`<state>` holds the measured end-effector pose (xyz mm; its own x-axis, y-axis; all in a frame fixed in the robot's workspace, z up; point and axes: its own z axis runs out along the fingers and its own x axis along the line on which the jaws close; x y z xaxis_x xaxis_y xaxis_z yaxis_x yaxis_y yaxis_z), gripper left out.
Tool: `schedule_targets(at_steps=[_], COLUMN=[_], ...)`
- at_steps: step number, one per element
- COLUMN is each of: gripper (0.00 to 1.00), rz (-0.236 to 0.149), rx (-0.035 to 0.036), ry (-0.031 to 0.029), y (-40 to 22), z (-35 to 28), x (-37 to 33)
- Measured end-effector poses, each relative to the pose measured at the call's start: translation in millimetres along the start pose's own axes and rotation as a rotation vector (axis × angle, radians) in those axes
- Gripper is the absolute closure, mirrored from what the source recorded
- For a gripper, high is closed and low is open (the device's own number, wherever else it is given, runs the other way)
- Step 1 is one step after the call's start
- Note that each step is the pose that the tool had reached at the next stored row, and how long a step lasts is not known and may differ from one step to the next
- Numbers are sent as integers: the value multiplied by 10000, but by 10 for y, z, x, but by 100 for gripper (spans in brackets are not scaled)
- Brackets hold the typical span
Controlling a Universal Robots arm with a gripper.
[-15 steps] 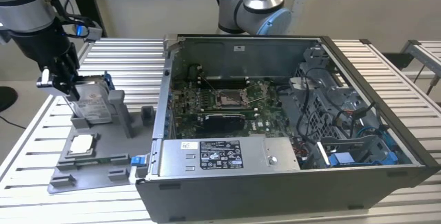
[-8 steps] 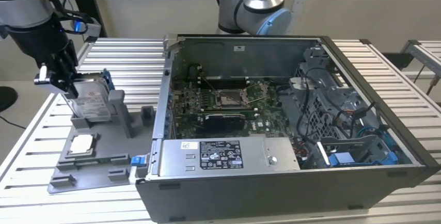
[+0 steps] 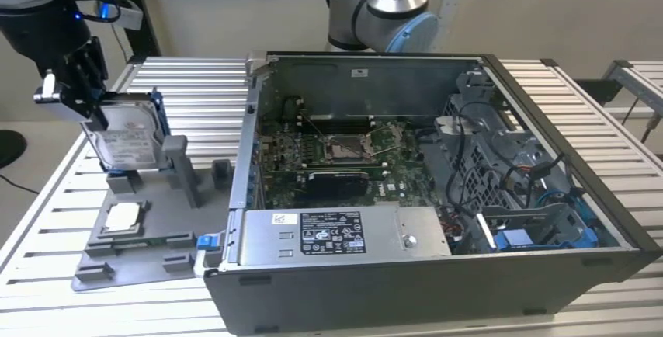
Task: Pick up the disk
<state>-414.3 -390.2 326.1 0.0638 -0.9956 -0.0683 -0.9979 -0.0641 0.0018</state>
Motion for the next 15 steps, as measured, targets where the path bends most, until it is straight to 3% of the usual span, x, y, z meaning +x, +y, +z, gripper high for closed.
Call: schedule_targets(at_steps=[8, 11, 15], gripper=[100, 100, 100], rz=[-2, -5, -7], rx=[23, 60, 62], ry=[-4, -199, -225], y=[7, 15, 22], z=[-19, -18, -41], x=[-1, 3, 8])
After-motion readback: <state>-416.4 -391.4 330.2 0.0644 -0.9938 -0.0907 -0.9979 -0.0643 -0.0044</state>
